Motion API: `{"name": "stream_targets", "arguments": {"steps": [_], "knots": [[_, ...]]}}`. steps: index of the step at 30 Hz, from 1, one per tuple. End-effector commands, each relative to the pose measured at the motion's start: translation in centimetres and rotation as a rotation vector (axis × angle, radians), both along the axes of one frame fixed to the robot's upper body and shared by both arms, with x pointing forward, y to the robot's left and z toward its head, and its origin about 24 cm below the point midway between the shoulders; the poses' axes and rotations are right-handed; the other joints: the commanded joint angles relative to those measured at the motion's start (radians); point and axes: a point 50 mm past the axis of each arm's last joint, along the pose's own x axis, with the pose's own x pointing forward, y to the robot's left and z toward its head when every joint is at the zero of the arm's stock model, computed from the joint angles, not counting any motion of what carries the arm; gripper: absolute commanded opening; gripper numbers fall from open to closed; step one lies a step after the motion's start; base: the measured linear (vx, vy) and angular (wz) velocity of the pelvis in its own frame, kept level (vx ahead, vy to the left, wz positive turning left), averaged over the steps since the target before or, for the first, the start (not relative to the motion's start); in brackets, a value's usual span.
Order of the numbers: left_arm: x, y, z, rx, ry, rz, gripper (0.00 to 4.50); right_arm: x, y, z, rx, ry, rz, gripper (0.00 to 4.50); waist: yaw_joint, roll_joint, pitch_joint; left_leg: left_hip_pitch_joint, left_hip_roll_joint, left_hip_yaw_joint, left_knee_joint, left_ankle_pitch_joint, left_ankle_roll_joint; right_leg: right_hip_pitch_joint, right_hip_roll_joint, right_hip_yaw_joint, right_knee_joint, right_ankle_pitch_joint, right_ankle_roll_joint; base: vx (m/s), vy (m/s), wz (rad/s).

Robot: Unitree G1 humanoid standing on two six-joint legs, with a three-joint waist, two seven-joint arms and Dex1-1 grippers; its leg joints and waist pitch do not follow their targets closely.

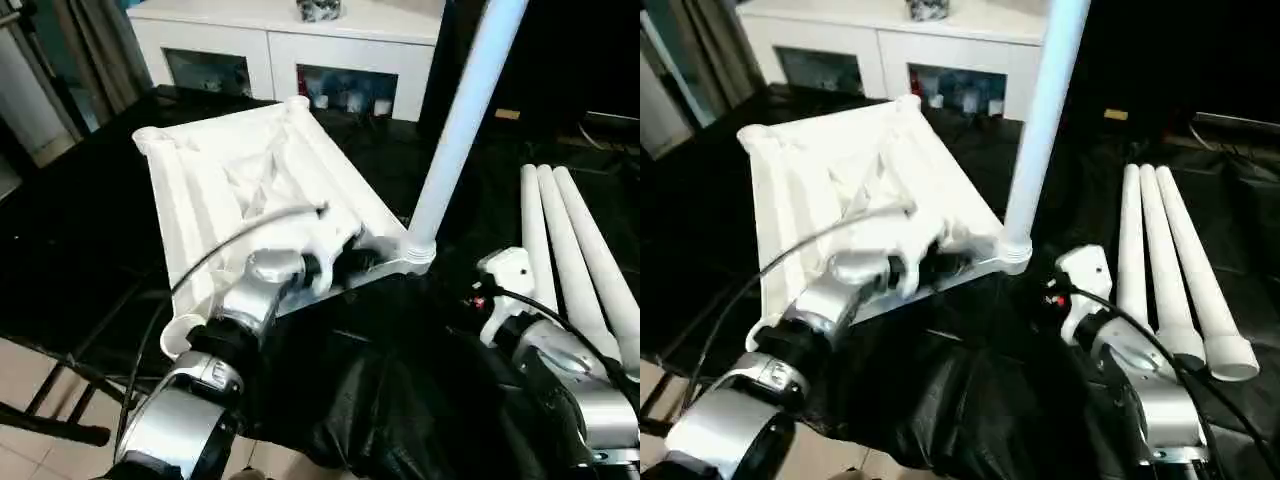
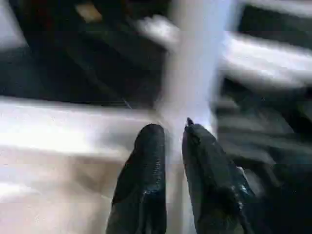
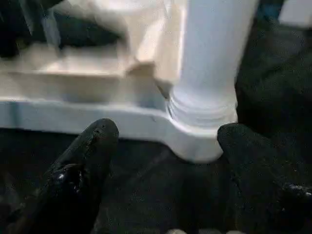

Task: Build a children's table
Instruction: Rotate leg to tighten

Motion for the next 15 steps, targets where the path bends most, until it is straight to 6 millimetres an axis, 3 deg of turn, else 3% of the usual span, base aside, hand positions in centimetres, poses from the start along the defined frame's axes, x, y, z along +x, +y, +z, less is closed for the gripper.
{"name": "stream_targets", "arguments": {"steps": [1, 3, 4, 5, 6, 7, 8, 9, 10, 11, 12, 13, 14, 15], "knots": [[0.8, 2.7, 1.8, -0.012, -0.045, 0.109, 0.79, 0.2, 0.6, -0.1, -0.047, 0.014, 0.001, 3.81, 0.002, -0.034, -0.065, -0.013, 0.009, -0.001, -0.059, -0.076, 0.077, 0.063, -0.067, 0.033, -0.065, -0.204, -0.177, 0.0, 0.0, 0.0], [0.9, 3.8, 2.4, -0.001, -0.062, 0.15, 0.79, 0.3, 0.9, -0.4, -0.056, 0.028, -0.001, 3.81, 0.0, -0.028, -0.066, -0.009, 0.011, 0.001, -0.058, -0.075, 0.072, 0.058, -0.066, 0.034, -0.066, -0.212, -0.173, 0.0, 0.0, 0.0], [1.0, 6.1, 2.9, 0.04, -0.078, 0.23, 0.79, 0.4, 1.7, -0.6, -0.055, 0.043, 0.019, 3.81, 0.0, -0.026, -0.065, -0.006, 0.012, 0.002, -0.057, -0.072, 0.07, 0.055, -0.062, 0.035, -0.065, -0.204, -0.173, 0.0, 0.0, 0.0], [1.0, 6.7, 3.0, 0.051, -0.081, 0.249, 0.79, 0.4, 1.9, -0.7, -0.054, 0.046, 0.024, 3.81, 0.0, -0.032, -0.066, -0.007, 0.014, 0.0, -0.06, -0.067, 0.069, 0.057, -0.064, 0.034, -0.06, -0.193, -0.176, 0.0, 0.0, 0.0], [0.9, 10.2, 3.2, 0.138, -0.079, 0.385, 0.79, 0.6, 3.0, -0.9, -0.06, 0.066, 0.039, 3.81, -0.002, -0.034, -0.068, -0.006, 0.016, -0.001, -0.06, -0.058, 0.061, 0.057, -0.064, 0.034, -0.054, -0.17, -0.178, 0.0, 0.0, 0.0], [0.8, 10.7, 3.2, 0.149, -0.079, 0.403, 0.79, 0.6, 3.1, -0.9, -0.061, 0.069, 0.041, 3.81, -0.006, -0.03, -0.067, -0.012, 0.015, -0.004, -0.061, -0.046, 0.058, 0.06, -0.064, 0.034, -0.047, -0.153, -0.18, 0.0, 0.0, 0.0], [0.4, 12.6, 3.1, 0.216, -0.07, 0.461, 0.64, 0.8, 3.6, -1.1, -0.069, 0.08, 0.045, 3.81, -0.008, -0.03, -0.067, -0.004, 0.016, -0.002, -0.06, -0.045, 0.052, 0.053, -0.061, 0.033, -0.051, -0.14, -0.177, 0.0, 0.0, 0.0], [0.4, 12.8, 3.0, 0.223, -0.069, 0.466, 0.45, 0.8, 3.6, -1.1, -0.07, 0.081, 0.045, 3.81, -0.01, -0.028, -0.069, -0.005, 0.014, -0.002, -0.058, -0.034, 0.053, 0.055, -0.061, 0.035, -0.046, -0.119, -0.181, 0.0, 0.0, 0.0], [-0.6, 15.9, 2.7, 0.34, -0.041, 0.557, 0.45, 1.1, 4.3, -1.3, -0.077, 0.098, 0.05, 3.81, -0.009, -0.028, -0.069, -0.001, 0.016, -0.002, -0.059, -0.025, 0.048, 0.053, -0.061, 0.036, -0.041, -0.094, -0.19, 0.0, 0.0, 0.0], [-1.4, 17.9, 2.6, 0.416, -0.021, 0.619, 0.45, 1.2, 4.7, -1.4, -0.08, 0.105, 0.053, 3.81, -0.012, -0.041, -0.07, -0.007, 0.015, -0.003, -0.059, -0.001, 0.05, 0.056, -0.06, 0.036, -0.032, -0.056, -0.194, 0.0, 0.0, 0.0], [-1.8, 18.9, 2.4, 0.469, -0.012, 0.645, 0.45, 1.4, 4.9, -1.5, -0.084, 0.108, 0.053, 3.81, -0.014, -0.041, -0.07, -0.006, 0.015, -0.002, -0.059, 0.001, 0.048, 0.054, -0.06, 0.036, -0.031, -0.048, -0.195, 0.0, 0.0, 0.0], [-2.1, 19.5, 2.3, 0.511, -0.004, 0.662, 0.37, 1.6, 5.0, -1.5, -0.094, 0.109, 0.05, 3.63, -0.014, -0.031, -0.066, 0.001, 0.015, 0.0, -0.06, -0.013, 0.042, 0.045, -0.057, 0.036, -0.037, -0.052, -0.198, 0.0, 0.0, 0.0], [-2.4, 19.8, 2.2, 0.542, 0.001, 0.675, 0.19, 1.7, 5.0, -1.6, -0.102, 0.11, 0.047, 3.51, -0.012, -0.039, -0.066, 0.008, 0.018, 0.002, -0.061, -0.034, 0.031, 0.043, -0.057, 0.036, -0.038, -0.05, -0.206, 0.0, 0.0, 0.0], [-2.6, 20.0, 2.1, 0.556, 0.009, 0.683, 0.19, 1.8, 5.0, -1.6, -0.108, 0.11, 0.043, 3.51, -0.01, -0.037, -0.066, 0.011, 0.021, 0.002, -0.062, -0.045, 0.026, 0.04, -0.059, 0.038, -0.037, -0.048, -0.212, 0.0, 0.0, 0.0]]}}
